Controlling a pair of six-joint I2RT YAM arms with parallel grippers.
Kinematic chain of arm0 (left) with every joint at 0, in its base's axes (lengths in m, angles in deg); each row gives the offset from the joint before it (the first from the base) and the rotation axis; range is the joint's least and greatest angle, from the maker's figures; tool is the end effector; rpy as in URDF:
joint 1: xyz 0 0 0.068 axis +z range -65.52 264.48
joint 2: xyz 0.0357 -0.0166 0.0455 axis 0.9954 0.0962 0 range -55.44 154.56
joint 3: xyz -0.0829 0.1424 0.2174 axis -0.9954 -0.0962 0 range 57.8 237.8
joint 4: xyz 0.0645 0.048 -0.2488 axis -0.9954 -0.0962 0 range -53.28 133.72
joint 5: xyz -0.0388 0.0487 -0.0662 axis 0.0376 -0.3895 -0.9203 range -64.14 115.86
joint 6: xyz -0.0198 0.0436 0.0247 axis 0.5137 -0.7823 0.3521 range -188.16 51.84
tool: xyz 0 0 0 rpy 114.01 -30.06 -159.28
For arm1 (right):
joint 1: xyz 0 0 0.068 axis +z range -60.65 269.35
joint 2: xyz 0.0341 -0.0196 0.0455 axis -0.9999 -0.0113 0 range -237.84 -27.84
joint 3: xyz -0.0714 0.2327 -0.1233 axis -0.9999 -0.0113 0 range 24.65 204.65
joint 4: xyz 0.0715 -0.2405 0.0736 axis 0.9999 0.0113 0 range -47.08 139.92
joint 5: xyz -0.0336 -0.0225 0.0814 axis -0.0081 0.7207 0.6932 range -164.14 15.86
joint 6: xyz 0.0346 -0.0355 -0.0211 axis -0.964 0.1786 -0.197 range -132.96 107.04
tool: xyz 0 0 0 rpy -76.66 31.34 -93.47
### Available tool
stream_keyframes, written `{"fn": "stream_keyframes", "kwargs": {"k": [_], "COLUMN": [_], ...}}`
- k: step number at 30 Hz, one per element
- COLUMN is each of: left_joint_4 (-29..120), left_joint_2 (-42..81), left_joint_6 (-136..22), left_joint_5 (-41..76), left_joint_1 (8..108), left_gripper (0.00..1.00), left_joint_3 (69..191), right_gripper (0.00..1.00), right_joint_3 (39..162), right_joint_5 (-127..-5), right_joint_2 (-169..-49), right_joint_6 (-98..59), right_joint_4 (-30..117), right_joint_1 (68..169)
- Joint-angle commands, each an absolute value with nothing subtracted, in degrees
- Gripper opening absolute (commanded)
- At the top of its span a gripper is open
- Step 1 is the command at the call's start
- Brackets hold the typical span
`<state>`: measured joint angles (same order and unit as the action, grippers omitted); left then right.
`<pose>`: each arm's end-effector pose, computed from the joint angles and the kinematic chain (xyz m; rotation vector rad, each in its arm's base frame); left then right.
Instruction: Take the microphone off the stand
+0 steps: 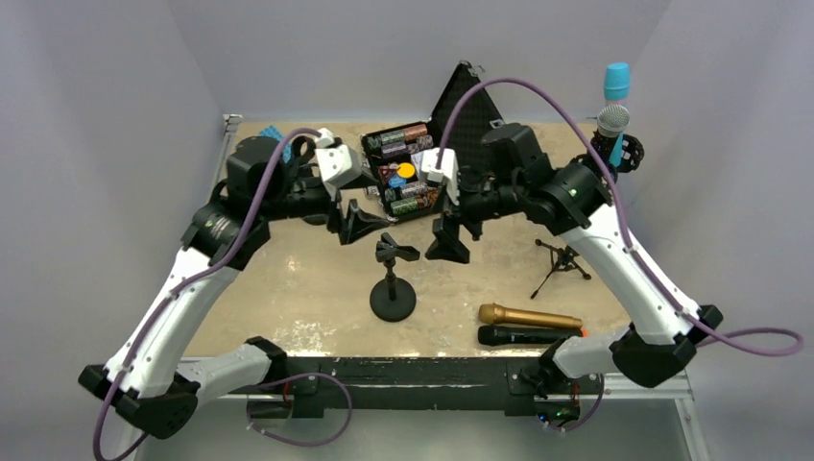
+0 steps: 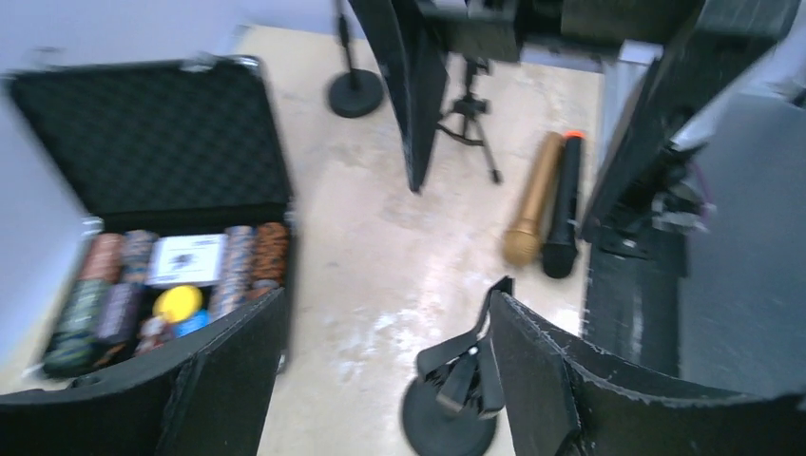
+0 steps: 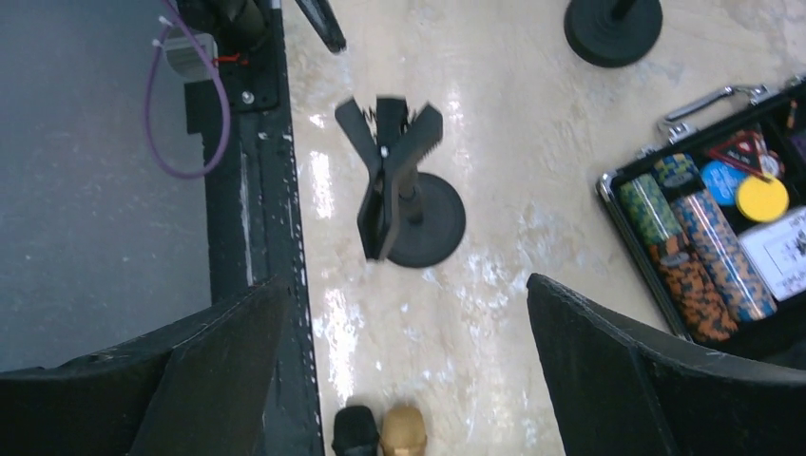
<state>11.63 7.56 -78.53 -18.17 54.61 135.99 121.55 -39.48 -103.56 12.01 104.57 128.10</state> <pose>0.1751 -0.1291 0.4419 1.1301 1.5101 -0.9466 0.1746 0.1661 0.4469 -1.4494 1.7244 0.8139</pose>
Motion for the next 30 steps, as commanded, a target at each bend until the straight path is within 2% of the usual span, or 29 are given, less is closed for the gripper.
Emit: {"fn": "stream_keyframes", "kwargs": {"k": [1, 3, 6, 10, 16, 22, 28, 30], "left_joint_4": [6.7, 8.0, 8.9, 3.8, 3.4, 2.0, 1.5, 1.7], "left_joint_2": [0.1, -4.4, -11.7, -15.1, -18.4, -19.0, -20.3, -20.0], "left_joint_6": [-79.4, -76.7, -75.2, -75.8, -77.5, -79.6, -83.9, -86.4], "left_joint_5": [-2.6, 4.2, 10.9, 12.6, 13.3, 7.6, -1.1, -6.7], "left_joint_1": [56.4, 56.9, 57.1, 57.1, 57.2, 57.3, 57.2, 57.2], "left_gripper": [0.83, 0.87, 0.91, 0.91, 0.90, 0.88, 0.87, 0.87], "left_joint_3": [140.1, 137.2, 131.5, 129.2, 124.6, 122.8, 116.7, 114.1], "right_gripper": [0.99, 0.96, 0.86, 0.79, 0.75, 0.65, 0.38, 0.33], "right_joint_3": [126.8, 128.6, 129.8, 130.0, 128.9, 124.1, 122.5, 122.3], "right_joint_5": [-42.0, -42.5, -43.5, -44.1, -46.0, -51.1, -52.7, -52.5], "right_joint_2": [-108.8, -111.1, -114.0, -115.8, -116.4, -115.7, -114.9, -114.3], "right_joint_6": [3.4, 3.7, 3.9, 5.1, 6.5, 5.9, 4.4, 3.2], "right_joint_4": [100.0, 99.6, 99.3, 99.8, 102.0, 101.7, 99.4, 98.7], "right_joint_1": [132.1, 133.5, 135.4, 137.3, 138.7, 139.6, 139.7, 139.7]}}
